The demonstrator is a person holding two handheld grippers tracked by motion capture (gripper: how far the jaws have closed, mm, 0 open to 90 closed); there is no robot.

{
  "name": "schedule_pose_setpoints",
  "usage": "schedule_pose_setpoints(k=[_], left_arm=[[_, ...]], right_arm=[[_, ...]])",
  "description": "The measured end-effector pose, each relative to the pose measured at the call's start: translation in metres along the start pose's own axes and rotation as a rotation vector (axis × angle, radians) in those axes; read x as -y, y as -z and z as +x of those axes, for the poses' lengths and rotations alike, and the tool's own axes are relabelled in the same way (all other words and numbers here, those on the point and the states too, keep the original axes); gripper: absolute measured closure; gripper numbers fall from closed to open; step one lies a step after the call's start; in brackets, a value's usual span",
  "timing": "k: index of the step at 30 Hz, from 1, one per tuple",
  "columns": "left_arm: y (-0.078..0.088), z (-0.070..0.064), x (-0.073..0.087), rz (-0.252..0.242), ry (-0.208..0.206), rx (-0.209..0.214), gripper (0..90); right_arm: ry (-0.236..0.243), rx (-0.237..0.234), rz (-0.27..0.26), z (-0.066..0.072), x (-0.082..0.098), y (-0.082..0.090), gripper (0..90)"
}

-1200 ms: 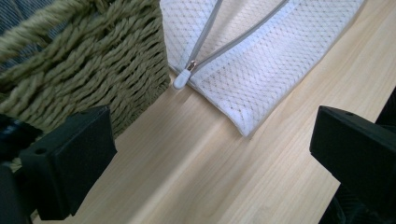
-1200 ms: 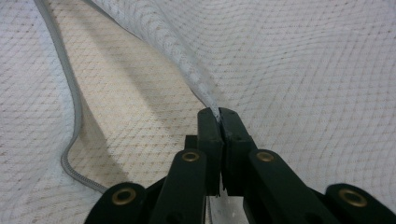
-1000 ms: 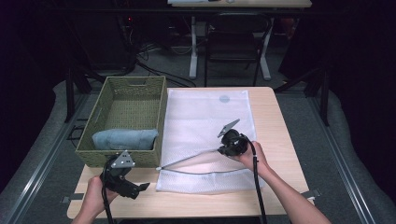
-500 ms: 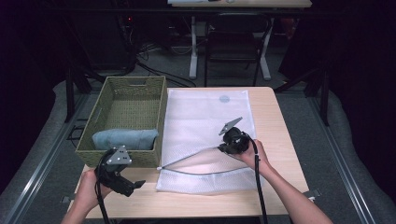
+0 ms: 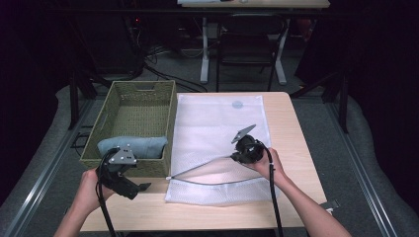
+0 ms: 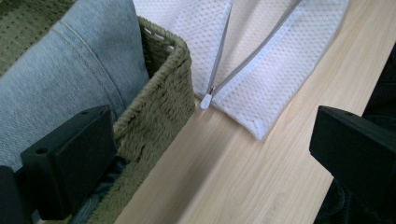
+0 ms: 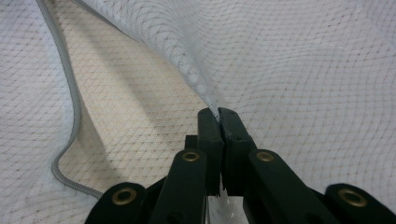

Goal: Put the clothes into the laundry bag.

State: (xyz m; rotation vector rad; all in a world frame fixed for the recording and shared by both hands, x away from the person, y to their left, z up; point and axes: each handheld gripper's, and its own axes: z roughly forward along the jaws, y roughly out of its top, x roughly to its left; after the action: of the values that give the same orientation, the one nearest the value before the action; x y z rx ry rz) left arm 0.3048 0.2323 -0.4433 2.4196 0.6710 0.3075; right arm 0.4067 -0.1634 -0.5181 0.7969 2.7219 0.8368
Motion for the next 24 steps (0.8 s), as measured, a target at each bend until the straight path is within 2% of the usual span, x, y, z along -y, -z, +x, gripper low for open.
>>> schedule_pose_setpoints(k=[7, 11, 15, 16, 20, 23, 24], left_arm=[[0.008, 0.009, -0.017, 0.048, -0.053, 0.004, 0.2], [0.013, 0.014, -0.024, 0.046, -0.071, 0.006, 0.1], [0.019, 0.025, -0.037, 0.06, -0.104, 0.009, 0.1], [0.019, 0.025, -0.037, 0.06, -0.104, 0.009, 0.1], [0.022, 0.039, -0.047, 0.085, -0.117, -0.005, 0.1], [0.022, 0.046, -0.05, 0.095, -0.129, 0.001, 0.0], [0.021, 0.048, -0.051, 0.105, -0.127, -0.012, 0.0]], right_arm=[[0.001, 0.007, -0.001, 0.0, 0.0, 0.001, 88.7], [0.004, 0.008, 0.001, 0.0, 0.0, 0.001, 88.7], [0.006, 0.01, -0.003, 0.0, 0.0, 0.002, 88.8], [0.006, 0.01, -0.003, 0.0, 0.0, 0.002, 88.8], [0.008, 0.012, 0.0, 0.0, 0.0, 0.002, 88.8], [0.004, 0.013, 0.0, 0.0, 0.0, 0.002, 88.9], [0.006, 0.012, -0.001, -0.001, 0.0, 0.002, 88.9]])
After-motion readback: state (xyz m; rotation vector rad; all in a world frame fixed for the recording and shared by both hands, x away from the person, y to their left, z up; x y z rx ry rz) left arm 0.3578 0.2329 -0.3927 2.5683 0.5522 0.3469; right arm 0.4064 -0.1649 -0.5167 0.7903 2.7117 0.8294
